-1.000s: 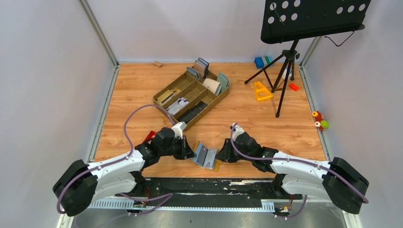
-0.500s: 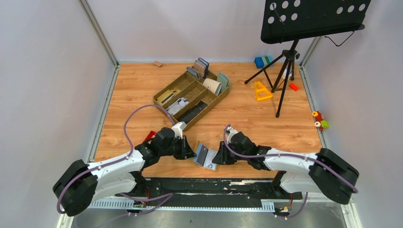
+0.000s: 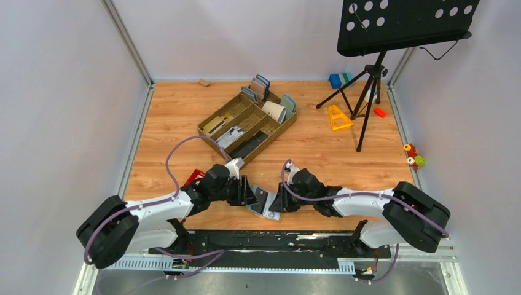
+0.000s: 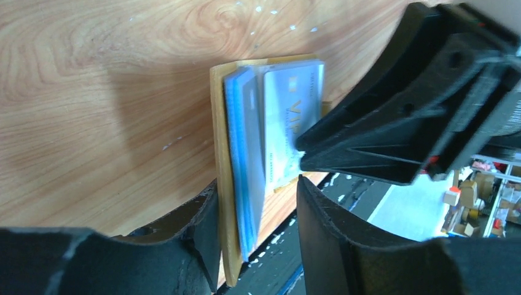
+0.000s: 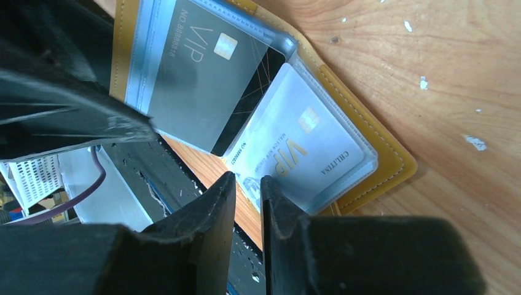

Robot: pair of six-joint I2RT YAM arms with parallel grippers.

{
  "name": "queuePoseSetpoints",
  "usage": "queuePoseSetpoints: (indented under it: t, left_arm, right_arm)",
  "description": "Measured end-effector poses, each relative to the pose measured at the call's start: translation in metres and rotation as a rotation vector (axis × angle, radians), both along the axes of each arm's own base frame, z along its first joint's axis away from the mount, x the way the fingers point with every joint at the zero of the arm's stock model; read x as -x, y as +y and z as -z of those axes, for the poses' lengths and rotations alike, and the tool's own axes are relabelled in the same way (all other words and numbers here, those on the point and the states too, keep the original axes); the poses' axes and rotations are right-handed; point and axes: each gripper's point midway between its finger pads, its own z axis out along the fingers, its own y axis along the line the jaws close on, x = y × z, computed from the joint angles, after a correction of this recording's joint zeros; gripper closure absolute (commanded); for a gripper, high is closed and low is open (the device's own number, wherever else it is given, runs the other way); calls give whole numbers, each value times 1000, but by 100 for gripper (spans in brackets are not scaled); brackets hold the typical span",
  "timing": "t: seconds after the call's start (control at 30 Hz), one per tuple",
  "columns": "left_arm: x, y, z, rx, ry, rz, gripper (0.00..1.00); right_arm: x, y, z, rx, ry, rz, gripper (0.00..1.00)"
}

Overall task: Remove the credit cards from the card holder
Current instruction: Remove the credit card from the card holder.

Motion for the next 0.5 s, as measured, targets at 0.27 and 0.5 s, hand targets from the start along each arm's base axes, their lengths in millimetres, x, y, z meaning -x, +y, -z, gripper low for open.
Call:
queuePoseSetpoints:
  t: [0.27,0.5]
  left_arm:
    - [1,-8,26,-27,71,29,100]
    - [-5,-9,2,36,12,8,100]
  right_arm:
    - [-3,-8,-13,0,-38,23,36]
    - [-16,-33,-39,4,-138,113,0]
